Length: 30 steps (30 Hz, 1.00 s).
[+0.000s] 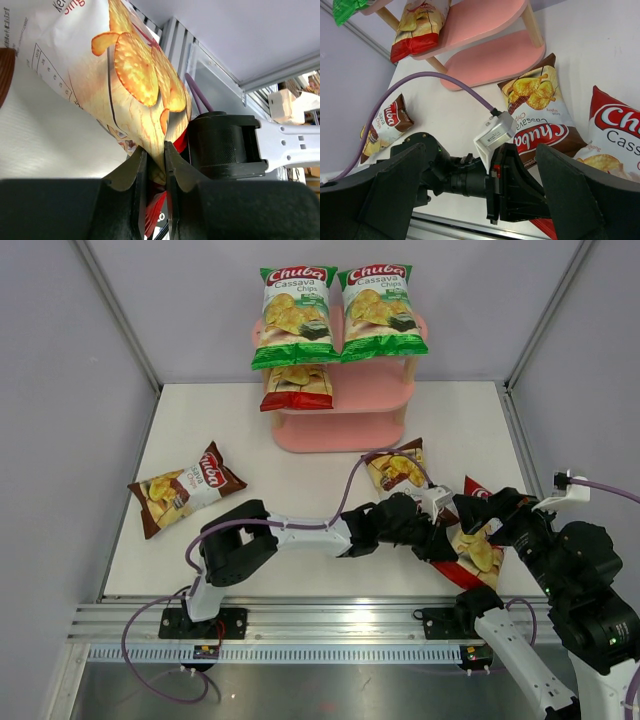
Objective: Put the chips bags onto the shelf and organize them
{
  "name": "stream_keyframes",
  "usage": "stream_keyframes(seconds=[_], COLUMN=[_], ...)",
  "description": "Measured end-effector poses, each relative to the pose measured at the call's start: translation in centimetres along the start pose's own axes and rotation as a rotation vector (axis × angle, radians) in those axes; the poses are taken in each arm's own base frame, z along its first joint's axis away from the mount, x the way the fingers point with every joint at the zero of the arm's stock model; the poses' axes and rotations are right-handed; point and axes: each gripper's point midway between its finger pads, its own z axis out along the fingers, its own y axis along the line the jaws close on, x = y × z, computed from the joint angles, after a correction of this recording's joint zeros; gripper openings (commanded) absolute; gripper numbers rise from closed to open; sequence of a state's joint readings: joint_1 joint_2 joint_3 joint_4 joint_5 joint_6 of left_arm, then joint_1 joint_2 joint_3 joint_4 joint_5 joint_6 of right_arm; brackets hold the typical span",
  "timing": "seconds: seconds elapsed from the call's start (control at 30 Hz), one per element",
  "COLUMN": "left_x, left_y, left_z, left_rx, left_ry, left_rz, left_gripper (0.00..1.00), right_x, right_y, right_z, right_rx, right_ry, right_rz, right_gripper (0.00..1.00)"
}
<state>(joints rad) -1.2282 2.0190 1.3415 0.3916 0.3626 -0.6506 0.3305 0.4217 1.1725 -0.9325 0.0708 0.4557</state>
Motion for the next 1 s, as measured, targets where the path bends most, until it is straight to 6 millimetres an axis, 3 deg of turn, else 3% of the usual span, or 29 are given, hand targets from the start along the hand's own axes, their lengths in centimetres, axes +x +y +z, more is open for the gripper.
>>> stream_keyframes(seconds=[0.27, 0.53, 0.77, 0.9, 1.0], left_x=[-2.3, -3.5, -4.9, -5.2, -4.3], left_y=[0.0, -1.0, -0.2, 1.9, 4.0], left_z=[-1.8, -5.0, -10.6, -14.2, -17.0], left_rx=[0.006, -0.013, -0.098, -0.177, -0.243], left_ry=[-0.078, -0.153, -0.277, -0.344, -0.382], left_rz=[0.02, 0.058, 0.053, 0.031, -0.003], left_gripper=[0.0, 0.0, 0.0, 0.0, 0.0], right_x=[-0.5, -0.3, 1.2, 2.1, 2.3], right_y=[0.2, 0.1, 0.0, 0.6, 1.6], right_z=[0.0, 0.4, 1.6, 1.7, 1.9], right_rx=[-0.01, -0.004, -0.024, -0.093, -0.144], right_ry=[-0.02, -0.027, -0.011, -0.032, -0.024], right_rz=[0.002, 0.017, 0.069, 0.106, 0.154], right_gripper=[0.99, 0.99, 1.0, 0.99, 1.0])
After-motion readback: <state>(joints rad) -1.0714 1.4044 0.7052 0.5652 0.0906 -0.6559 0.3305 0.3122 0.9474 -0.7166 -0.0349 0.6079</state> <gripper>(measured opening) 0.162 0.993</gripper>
